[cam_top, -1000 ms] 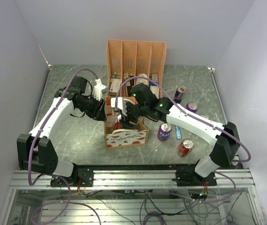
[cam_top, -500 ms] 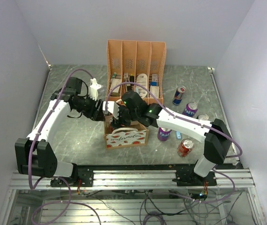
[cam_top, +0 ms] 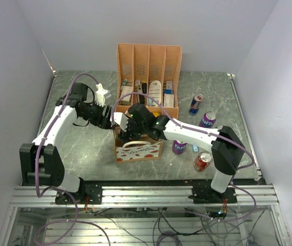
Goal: Place the beverage into the canvas bag
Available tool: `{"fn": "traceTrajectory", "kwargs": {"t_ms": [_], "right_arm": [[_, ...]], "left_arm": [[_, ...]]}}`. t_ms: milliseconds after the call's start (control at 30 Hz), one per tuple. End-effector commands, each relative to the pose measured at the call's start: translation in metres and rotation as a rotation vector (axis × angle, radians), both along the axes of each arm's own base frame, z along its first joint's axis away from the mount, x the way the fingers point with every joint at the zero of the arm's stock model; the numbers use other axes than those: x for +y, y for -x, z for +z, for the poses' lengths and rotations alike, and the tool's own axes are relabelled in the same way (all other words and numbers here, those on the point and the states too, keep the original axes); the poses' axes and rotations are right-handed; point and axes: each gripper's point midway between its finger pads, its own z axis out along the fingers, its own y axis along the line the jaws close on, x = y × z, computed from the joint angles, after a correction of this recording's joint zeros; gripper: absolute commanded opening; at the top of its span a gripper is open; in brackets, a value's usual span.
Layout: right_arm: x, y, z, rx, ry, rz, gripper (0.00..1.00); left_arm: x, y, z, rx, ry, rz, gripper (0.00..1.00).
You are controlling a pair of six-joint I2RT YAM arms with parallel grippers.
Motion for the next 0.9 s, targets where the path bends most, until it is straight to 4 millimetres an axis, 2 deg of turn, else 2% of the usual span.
{"fn": "traceTrajectory", "kwargs": {"t_ms": [0,200,567,867], "right_arm": [[0.022,-0.012,0.028,-0.033,-0.097,-0.026,0.11],[0.026,-0.015,0.019,-0.018,-0.087,-0.038,0.14],[0.036,-0.021,0.008,0.018,-0.087,-0.071,0.21],[0.04,-0.026,-0.011,0.052,-0.052,-0.101,0.43]], "left_arm": [[-0.007,-0.019,0.004,-0.007,0.049,0.014,0.73],[-0.009,-0.019,-0.002,0.003,0.06,0.003,0.72],[-0.011,-0.003,-0.002,-0.024,0.081,-0.057,0.66],[-0.007,-0.004,0.0,-0.055,0.056,-0.042,0.65]]}}
